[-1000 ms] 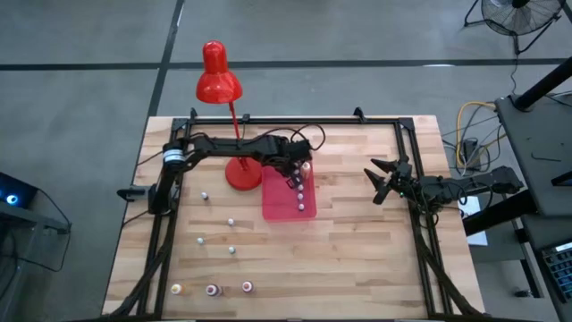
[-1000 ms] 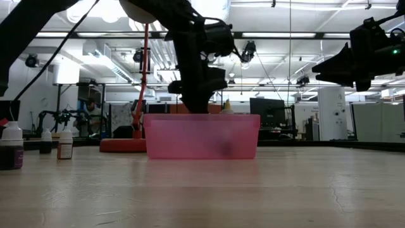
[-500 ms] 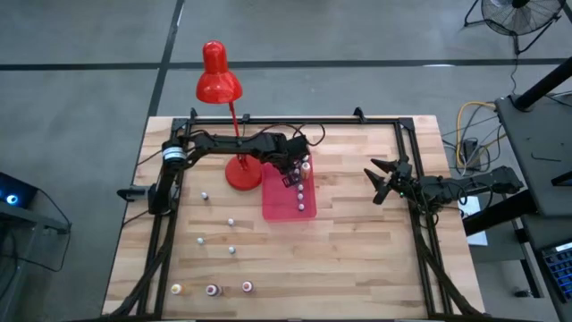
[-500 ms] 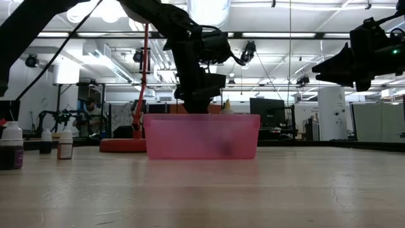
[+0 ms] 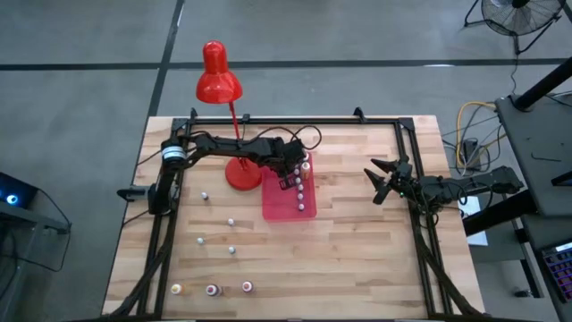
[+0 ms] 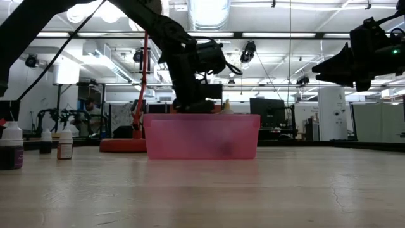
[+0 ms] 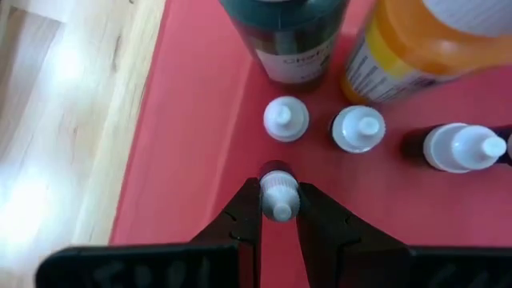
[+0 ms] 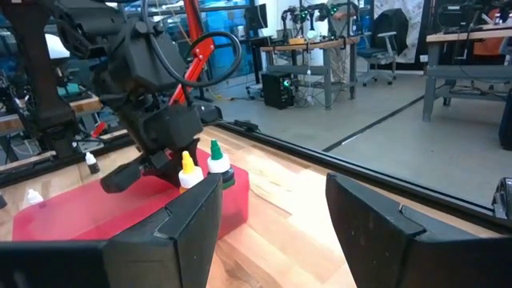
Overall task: Pick & Place food coloring
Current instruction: Put the small black food coloring bottle into the bin
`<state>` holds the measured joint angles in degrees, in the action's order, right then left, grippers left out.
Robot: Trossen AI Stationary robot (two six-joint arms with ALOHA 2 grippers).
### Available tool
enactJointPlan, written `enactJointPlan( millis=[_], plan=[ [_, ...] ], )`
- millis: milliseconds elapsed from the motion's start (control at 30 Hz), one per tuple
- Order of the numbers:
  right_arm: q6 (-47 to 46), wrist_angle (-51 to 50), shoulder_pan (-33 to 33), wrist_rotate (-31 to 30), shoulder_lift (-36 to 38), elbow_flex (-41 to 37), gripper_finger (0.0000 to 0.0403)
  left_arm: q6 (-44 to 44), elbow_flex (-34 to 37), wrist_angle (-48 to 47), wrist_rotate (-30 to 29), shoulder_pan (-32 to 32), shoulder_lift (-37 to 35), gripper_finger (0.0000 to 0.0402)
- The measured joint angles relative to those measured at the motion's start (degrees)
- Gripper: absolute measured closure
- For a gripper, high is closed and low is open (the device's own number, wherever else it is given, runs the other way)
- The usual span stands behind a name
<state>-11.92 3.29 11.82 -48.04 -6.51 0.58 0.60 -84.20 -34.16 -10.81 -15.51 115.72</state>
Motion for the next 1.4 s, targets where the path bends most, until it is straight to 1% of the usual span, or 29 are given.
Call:
enactJointPlan(
  millis=[433, 667, 1000, 1200, 1400],
  plan=[
    [0.02, 0.00, 0.01, 0.01, 0.00, 0.00, 0.0188, 1.35, -0.04, 0.74, -0.61, -0.17, 0.07, 0.0367],
    [0.09, -0.01, 0.01, 0.00, -0.02, 0.00, 0.0188, 1.63, 0.03, 0.37, 1.32, -0.19, -0.11, 0.0332],
    [0.09, 0.00, -0.01, 0.01, -0.02, 0.00, 0.0188, 0.96, 0.06, 0.11, 0.67, -0.17, -0.18, 0.0305],
    [0.02, -0.02, 0.01, 0.01, -0.02, 0.00, 0.0188, 0.91, -1.09, -0.35, 0.50, -0.17, -0.24, 0.0273],
    [0.04, -0.01, 0.01, 0.01, -0.02, 0.00, 0.0188, 0.89, -3.89, -5.06, 0.39, -0.17, -0.26, 0.0239]
  ],
)
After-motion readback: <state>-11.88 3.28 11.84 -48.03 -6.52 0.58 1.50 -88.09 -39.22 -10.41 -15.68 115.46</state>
